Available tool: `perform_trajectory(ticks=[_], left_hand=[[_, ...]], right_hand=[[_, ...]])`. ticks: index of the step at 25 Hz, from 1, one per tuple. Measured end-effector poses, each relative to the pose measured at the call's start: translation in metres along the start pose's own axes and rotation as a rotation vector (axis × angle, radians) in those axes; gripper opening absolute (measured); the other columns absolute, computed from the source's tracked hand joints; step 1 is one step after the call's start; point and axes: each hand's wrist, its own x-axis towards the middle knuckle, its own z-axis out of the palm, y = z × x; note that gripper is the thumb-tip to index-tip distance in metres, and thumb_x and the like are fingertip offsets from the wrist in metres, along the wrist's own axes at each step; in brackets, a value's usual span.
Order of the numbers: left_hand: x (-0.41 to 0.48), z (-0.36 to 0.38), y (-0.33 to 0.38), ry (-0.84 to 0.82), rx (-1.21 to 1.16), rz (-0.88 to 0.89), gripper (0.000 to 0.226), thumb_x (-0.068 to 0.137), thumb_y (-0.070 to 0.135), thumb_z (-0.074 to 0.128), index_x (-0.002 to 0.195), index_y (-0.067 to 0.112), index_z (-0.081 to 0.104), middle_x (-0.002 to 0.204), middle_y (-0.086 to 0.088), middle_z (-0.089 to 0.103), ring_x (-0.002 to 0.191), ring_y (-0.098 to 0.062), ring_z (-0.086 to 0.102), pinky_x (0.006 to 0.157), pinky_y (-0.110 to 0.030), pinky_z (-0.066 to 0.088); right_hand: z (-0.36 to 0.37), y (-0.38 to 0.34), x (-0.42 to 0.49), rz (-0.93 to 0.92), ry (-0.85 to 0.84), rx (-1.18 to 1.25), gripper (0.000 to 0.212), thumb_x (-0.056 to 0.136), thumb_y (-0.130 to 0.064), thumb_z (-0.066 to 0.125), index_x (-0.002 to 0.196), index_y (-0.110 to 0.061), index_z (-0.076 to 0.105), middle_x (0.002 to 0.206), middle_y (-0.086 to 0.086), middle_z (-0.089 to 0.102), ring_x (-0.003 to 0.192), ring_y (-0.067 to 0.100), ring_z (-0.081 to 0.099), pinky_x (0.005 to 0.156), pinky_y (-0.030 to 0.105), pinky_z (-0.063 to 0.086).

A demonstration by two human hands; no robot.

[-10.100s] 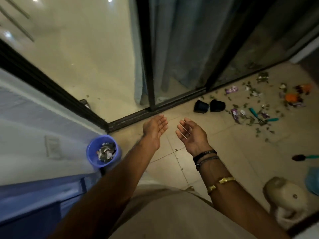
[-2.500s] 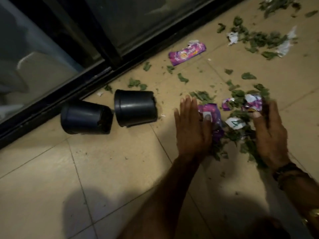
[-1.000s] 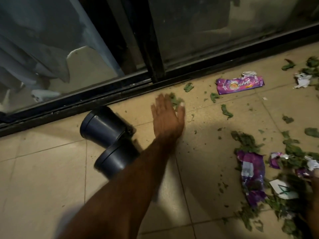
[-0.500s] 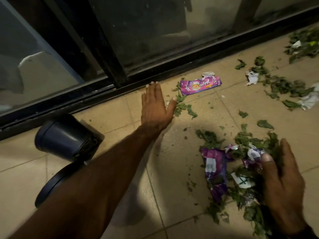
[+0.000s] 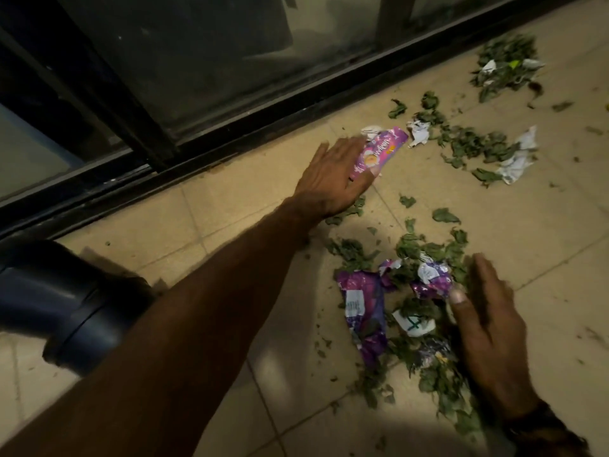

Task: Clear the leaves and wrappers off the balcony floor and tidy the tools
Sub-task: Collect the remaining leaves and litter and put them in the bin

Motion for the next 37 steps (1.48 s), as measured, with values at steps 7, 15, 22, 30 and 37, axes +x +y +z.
perform_trajectory(ticks=[7,15,22,30,37], left_hand=[[-0.055,0.014,0.037,-0.007,-0.224,0.253,0.067,0.101,0.056,0.034,0.155,0.016,0.034,0.164,-0.008,0.026,0.151,-0.021,0.024,0.123,-0.043,0.022],[0.043,0.02,0.082,-0.194,-0.182,0.135,0.065,0.101,0.054,0.015,0.156,0.024,0.032,0.167,-0.002,0.019,0.155,-0.018,0.01,0.125,-0.046,-0.003],[-0.11,-0.003,0.061,-0.199,-0.261,0.301,0.061,0.104,0.052,0.022,0.153,0.022,0.038,0.164,0.001,0.028,0.152,-0.009,0.019,0.127,-0.042,0.006],[-0.204,0.044,0.073,0.025,-0.164,-0.02,0.073,0.103,0.059,0.012,0.159,0.013,0.023,0.166,-0.008,0.02,0.155,-0.019,0.012,0.125,-0.05,0.01],[-0.285,0.047,0.104,0.136,-0.26,0.106,0.1,0.091,0.059,0.056,0.156,-0.004,0.014,0.166,-0.022,0.005,0.155,-0.035,0.004,0.123,-0.058,0.015]], right_hand=[[-0.01,-0.005,0.018,0.023,0.118,0.19,0.087,0.088,-0.076,0.042,0.158,-0.026,0.032,0.161,-0.008,0.036,0.146,0.005,0.034,0.123,0.04,0.03],[-0.025,0.016,-0.023,-0.012,-0.006,0.146,0.075,0.096,-0.06,0.041,0.159,-0.022,0.03,0.162,-0.008,0.034,0.148,0.003,0.033,0.122,0.032,0.031],[-0.004,0.015,-0.072,0.083,0.124,-0.044,0.077,0.098,-0.07,0.023,0.16,-0.024,0.027,0.166,-0.007,0.022,0.156,0.01,0.014,0.129,0.041,0.002],[0.023,0.002,-0.083,0.175,0.176,-0.144,0.08,0.101,-0.066,0.019,0.163,-0.016,0.013,0.17,-0.001,0.009,0.156,0.005,-0.003,0.127,0.049,0.003],[-0.008,0.007,-0.123,0.277,0.359,0.241,0.074,0.1,-0.056,0.035,0.163,-0.022,0.017,0.168,-0.003,0.021,0.154,0.012,0.021,0.126,0.048,0.022]])
